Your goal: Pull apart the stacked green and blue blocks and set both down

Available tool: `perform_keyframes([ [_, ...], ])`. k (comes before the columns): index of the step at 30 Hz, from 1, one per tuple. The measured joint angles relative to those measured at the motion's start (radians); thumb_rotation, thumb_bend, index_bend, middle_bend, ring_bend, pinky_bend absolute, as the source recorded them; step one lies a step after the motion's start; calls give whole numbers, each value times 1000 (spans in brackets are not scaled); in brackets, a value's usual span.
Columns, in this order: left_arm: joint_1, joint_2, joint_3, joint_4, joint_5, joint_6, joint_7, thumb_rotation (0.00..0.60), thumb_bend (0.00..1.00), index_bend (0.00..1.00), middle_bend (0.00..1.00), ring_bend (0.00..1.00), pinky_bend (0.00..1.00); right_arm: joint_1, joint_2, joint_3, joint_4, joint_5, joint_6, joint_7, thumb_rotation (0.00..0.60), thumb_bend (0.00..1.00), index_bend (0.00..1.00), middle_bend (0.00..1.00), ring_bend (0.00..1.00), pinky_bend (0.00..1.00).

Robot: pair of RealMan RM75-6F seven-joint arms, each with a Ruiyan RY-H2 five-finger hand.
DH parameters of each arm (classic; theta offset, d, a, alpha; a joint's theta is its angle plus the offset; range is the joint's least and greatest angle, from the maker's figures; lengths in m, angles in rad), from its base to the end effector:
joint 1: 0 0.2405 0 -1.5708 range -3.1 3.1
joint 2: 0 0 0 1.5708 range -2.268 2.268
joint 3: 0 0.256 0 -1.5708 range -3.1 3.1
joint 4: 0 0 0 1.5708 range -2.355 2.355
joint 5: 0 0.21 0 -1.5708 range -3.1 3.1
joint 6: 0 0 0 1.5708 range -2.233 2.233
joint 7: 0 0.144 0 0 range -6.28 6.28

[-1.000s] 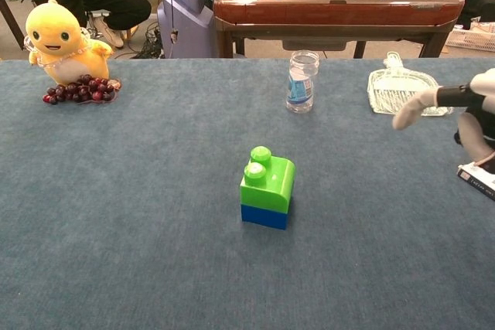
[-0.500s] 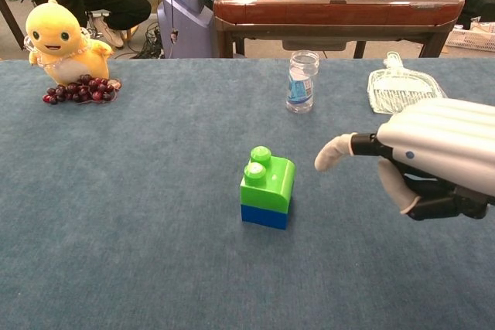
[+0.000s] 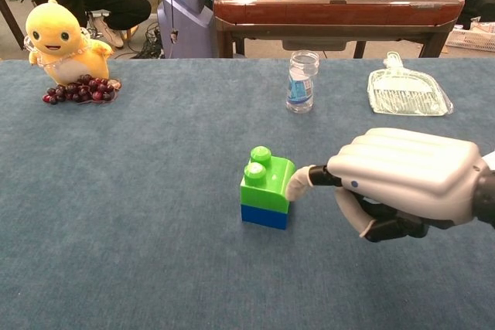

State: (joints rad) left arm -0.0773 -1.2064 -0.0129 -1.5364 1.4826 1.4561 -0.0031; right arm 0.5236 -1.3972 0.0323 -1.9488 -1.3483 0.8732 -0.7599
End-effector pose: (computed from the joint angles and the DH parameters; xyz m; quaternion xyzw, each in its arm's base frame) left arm -0.3258 0.1711 0.1297 -0.5964 -0.4172 -0.3681 0.5785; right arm -0.1268 -0.2083 -0.0129 0.8653 -0.2663 0.2993 0.3014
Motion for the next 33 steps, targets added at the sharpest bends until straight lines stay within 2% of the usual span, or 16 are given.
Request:
perform_keyframes([
  [17, 3, -9, 4, 11, 2, -4, -6, 600, 147, 364, 276, 350, 579, 104, -83, -7, 32, 172, -1, -85, 600, 1000, 217, 960, 961, 1000],
  [33, 7, -15, 6, 23, 0, -7, -20, 600, 147, 364, 278, 352, 579, 148, -85, -21, 83, 282, 57, -81, 600, 1000, 217, 960, 960, 1000],
])
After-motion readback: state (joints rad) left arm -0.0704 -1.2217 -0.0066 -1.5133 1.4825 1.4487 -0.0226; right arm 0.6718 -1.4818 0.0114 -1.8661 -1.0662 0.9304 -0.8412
